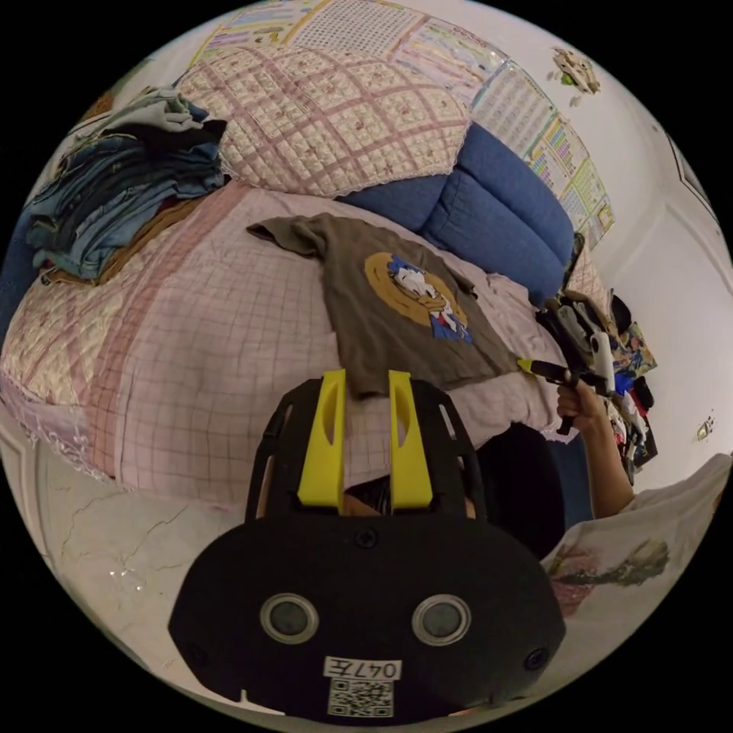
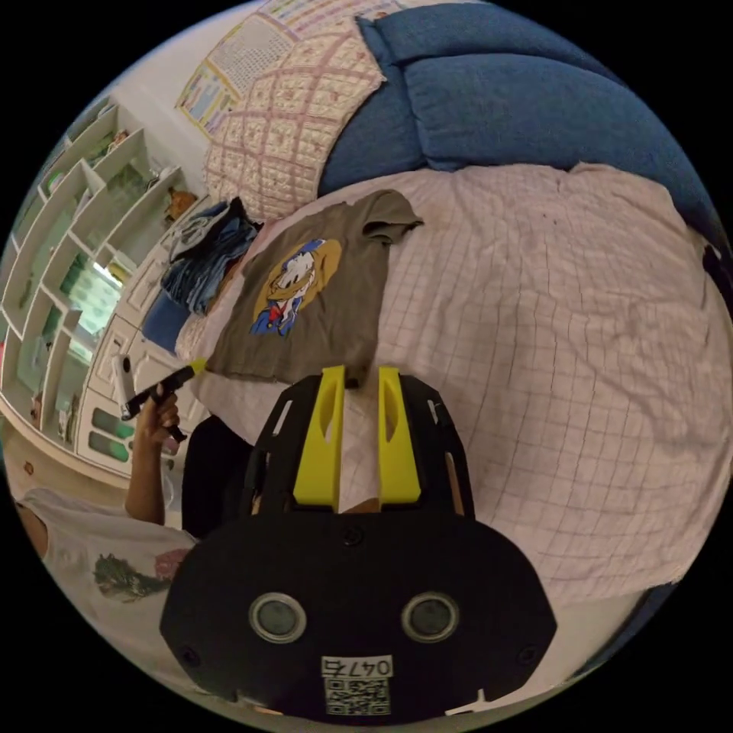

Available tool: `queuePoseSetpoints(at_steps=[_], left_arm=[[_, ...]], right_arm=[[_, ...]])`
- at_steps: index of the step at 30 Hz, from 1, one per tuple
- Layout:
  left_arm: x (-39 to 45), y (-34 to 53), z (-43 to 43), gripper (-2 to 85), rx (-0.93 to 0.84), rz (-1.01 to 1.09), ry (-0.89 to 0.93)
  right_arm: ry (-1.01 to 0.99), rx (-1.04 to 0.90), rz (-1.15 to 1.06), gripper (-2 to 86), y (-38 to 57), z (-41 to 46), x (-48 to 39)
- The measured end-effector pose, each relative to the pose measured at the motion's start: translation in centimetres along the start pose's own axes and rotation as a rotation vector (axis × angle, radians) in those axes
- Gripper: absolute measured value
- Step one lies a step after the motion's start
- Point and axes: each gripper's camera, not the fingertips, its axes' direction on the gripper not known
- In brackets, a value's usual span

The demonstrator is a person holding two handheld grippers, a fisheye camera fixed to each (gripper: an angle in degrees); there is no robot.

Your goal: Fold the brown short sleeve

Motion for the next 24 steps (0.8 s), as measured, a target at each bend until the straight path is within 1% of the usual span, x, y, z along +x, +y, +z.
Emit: queuePoseSetpoints(at_steps=[2,5,8,11,15,18,20,22,24], left_arm=[[0.1,-0.8,0.1,4.3,-0.008,-0.007,-0.037],[-0.2,-2.0,-2.1,0.0,0.04,0.013,-0.003],[-0.4,-2.9,-7.2,-0.6,0.173,0.018,0.02],[-0.3,-3.4,-11.0,-0.8,0.235,0.058,0.05],[0.5,-2.8,-13.8,-0.7,0.199,0.1,0.071],[1.0,-1.6,-13.3,-0.3,0.074,0.122,0.026],[0.8,-0.6,-10.9,1.3,-0.029,0.117,-0.048],[0.3,-0.1,-9.6,3.4,-0.079,0.092,-0.131],[-0.2,0.1,-9.6,5.4,-0.067,0.07,-0.199]], right_arm=[[-0.075,0.012,0.001,-0.3,-0.4,1.0,0.4],[-0.067,0.022,-0.006,-0.8,-1.4,1.3,0.0],[-0.048,0.073,-0.05,-0.8,-2.0,-0.1,-1.3],[-0.053,0.11,-0.092,-0.8,-1.6,-1.2,-2.7],[-0.069,0.063,-0.132,-0.8,-0.2,-1.1,-3.8],[-0.085,-0.043,-0.148,-0.6,1.0,0.6,-4.0],[-0.017,-0.119,-0.094,0.0,1.5,2.5,-3.2],[0.045,-0.088,-0.053,1.6,1.3,2.4,-2.6],[0.049,0.034,-0.015,2.7,0.2,1.1,-2.3]])
